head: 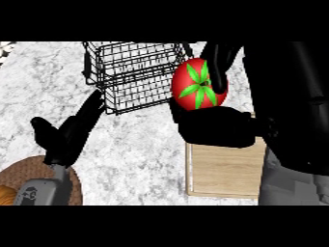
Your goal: Pick the tomato from the tray and place it in the tiered basket
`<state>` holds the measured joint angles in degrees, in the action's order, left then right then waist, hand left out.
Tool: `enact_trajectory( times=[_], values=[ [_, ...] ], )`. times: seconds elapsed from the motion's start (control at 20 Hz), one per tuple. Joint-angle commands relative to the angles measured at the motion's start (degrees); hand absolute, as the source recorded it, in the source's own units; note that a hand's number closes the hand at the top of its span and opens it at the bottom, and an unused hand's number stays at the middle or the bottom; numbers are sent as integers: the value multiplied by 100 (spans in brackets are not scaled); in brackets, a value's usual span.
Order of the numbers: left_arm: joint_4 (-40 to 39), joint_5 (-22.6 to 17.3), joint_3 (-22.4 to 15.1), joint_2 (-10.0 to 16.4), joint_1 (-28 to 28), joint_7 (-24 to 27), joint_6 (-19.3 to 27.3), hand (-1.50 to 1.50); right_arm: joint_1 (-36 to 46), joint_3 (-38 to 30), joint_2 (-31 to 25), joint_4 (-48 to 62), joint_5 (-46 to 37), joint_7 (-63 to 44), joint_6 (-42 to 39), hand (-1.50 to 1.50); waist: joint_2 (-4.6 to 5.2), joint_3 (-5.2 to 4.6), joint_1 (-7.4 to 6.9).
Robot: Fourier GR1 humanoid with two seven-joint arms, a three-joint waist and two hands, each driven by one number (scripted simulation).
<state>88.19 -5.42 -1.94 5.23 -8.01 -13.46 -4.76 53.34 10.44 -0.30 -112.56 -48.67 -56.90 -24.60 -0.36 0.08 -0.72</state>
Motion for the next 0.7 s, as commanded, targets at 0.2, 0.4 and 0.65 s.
enact_trajectory(
  times=[0.2, 0.4, 0.65],
  values=[
    [133, 80, -123, -12, -24, -331, 24, 0, 1633, -835, 28, 2580, 24, -77, 627, 150, 65, -16, -106],
    [-3, -111, -1, 17, -190, -308, -145, 0, 2047, -827, 29, 3514, 28, 85, 1372, 150, 67, -16, -77],
    [-111, 43, -13, -46, -219, -174, -27, 0, 2516, -982, 29, 4955, 111, 719, 2217, 150, 80, -15, -91]
  ],
)
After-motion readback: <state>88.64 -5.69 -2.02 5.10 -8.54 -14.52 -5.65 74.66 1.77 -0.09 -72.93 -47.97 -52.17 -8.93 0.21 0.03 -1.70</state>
